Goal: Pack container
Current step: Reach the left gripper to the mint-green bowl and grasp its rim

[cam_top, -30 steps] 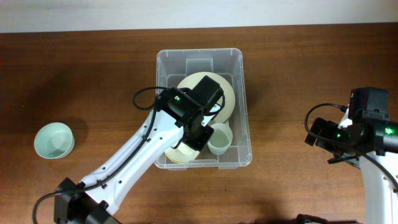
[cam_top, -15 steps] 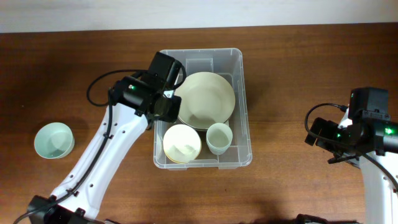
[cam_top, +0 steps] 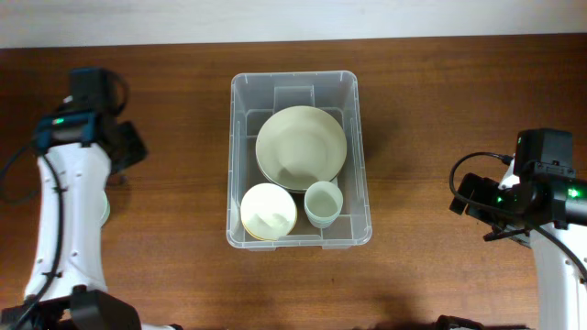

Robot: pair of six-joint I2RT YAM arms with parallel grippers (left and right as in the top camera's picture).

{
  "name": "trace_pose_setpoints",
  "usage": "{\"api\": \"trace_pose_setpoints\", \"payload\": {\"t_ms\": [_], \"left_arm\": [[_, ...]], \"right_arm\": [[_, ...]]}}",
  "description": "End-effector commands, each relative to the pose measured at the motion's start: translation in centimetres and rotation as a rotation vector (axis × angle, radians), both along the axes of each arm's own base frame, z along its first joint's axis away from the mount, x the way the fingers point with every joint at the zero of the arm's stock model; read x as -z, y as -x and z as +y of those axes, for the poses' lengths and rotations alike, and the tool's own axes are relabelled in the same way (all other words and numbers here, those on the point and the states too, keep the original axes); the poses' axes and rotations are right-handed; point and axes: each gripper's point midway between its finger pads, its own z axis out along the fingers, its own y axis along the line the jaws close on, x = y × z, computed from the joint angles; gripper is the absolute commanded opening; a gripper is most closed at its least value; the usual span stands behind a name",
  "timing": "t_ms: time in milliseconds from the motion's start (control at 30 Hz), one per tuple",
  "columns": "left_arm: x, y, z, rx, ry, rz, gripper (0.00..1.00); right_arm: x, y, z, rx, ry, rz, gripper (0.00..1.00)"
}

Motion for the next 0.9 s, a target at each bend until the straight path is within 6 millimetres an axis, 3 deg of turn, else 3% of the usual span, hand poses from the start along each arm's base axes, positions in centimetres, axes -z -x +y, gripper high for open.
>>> {"api": "trace_pose_setpoints", "payload": {"t_ms": [0, 100, 200, 400, 500, 867], "left_arm": [[3.3, 2.1, 4.3, -0.180, 0.025, 0.036, 0.52], [6.4, 3.5, 7.4, -0.274, 0.033, 0.056, 0.56], [8.5, 4.1, 8.7, -0.316, 0.040, 0.077, 0.59], [13.5, 3.7, 9.9, -0.334, 0.061, 0.140, 0.67], [15.5, 3.1, 9.5, -0.287, 0.096, 0.165, 0.67], [16.1, 2.6, 9.1, -0.271, 0.127, 0.156, 0.66]], "right_arm": [[0.0, 0.0, -0.3, 0.007, 0.012, 0.003, 0.99], [0.0, 0.1, -0.3, 0.006, 0.012, 0.004, 0.99], [0.0, 0.1, -0.3, 0.006, 0.011, 0.007, 0.99], [0.0, 0.1, -0.3, 0.007, 0.011, 0.007, 0.99], [0.0, 0.1, -0.3, 0.006, 0.011, 0.007, 0.99], [0.1, 0.2, -0.3, 0.006, 0.010, 0.010, 0.99]]}}
